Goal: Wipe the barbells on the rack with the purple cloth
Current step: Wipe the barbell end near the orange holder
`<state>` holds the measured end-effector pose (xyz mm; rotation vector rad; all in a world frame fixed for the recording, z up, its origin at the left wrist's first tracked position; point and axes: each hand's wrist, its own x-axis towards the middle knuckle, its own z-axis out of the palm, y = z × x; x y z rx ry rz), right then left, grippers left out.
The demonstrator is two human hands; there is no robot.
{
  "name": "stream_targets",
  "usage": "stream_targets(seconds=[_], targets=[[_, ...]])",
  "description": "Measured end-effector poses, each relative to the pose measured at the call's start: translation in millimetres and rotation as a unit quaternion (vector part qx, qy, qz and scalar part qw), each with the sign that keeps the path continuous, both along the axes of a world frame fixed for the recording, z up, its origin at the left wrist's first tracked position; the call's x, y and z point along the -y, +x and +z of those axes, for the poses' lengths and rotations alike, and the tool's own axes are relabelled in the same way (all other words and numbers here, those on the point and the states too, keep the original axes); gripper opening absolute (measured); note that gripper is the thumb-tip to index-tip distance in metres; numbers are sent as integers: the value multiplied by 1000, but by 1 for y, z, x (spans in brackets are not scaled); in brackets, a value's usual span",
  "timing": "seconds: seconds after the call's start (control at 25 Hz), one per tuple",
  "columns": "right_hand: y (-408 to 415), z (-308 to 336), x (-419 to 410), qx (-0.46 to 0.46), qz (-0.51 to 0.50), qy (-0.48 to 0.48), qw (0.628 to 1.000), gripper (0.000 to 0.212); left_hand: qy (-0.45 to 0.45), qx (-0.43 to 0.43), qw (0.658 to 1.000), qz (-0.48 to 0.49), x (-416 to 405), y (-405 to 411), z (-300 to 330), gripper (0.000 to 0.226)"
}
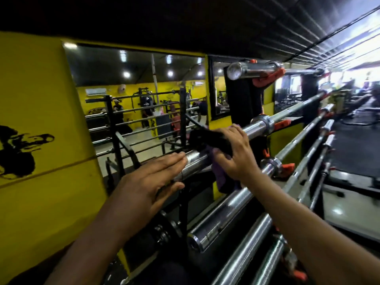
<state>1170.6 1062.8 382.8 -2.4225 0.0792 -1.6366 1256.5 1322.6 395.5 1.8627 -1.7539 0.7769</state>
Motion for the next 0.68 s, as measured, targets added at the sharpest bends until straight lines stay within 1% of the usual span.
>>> stream_targets(seconds=[0.04, 0.12, 0.16, 0.2, 0.28, 0.32, 0.36, 0.4, 0.44, 0.48, 0.52, 0.56, 0.6, 0.64, 0.68], targets=[[-2, 5, 11, -10, -20, 41, 999, 50, -3, 2, 1000, -3, 0, 1, 1, 52], [-3, 11, 11, 5, -45, 148, 988, 49, -7, 2, 1000, -11, 1, 5, 1, 51], [-1, 9, 0, 13, -51, 182, 982, 49, -7, 0, 1000, -17, 1, 6, 1, 49], [3, 2, -17, 15, -41, 193, 980, 50, -7, -4, 1000, -24, 2, 7, 0, 48], [0, -19, -53, 33, 44, 219, 974, 48, -5, -12, 999, -36, 2, 9, -1, 49], [-10, -25, -69, 75, 111, 281, 950, 46, -2, -10, 999, -37, 2, 9, 0, 51], [-22, -30, -79, 147, 170, 385, 895, 44, 0, -8, 999, -36, 1, 9, 2, 53], [-32, -35, -81, 225, 198, 497, 814, 45, 1, -5, 999, -34, 1, 9, 3, 54], [-43, -43, -77, 279, 209, 592, 727, 45, 0, -2, 999, -34, 2, 10, 3, 54], [-48, -51, -67, 319, 216, 662, 644, 44, 2, -5, 999, -32, 1, 9, 3, 53], [-51, -54, -58, 340, 213, 708, 581, 43, 3, -8, 1000, -30, 2, 9, 3, 52], [-47, -51, -48, 347, 207, 735, 545, 43, 3, -6, 1000, -27, 2, 10, 3, 51], [-40, -43, -39, 347, 214, 749, 522, 43, 3, -1, 1000, -27, 3, 11, 2, 51], [-29, -32, -29, 339, 230, 753, 515, 46, 5, 4, 1000, -26, 2, 11, 3, 51], [-21, -18, -19, 330, 224, 755, 521, 50, 7, 3, 1000, -26, 1, 10, 3, 52]])
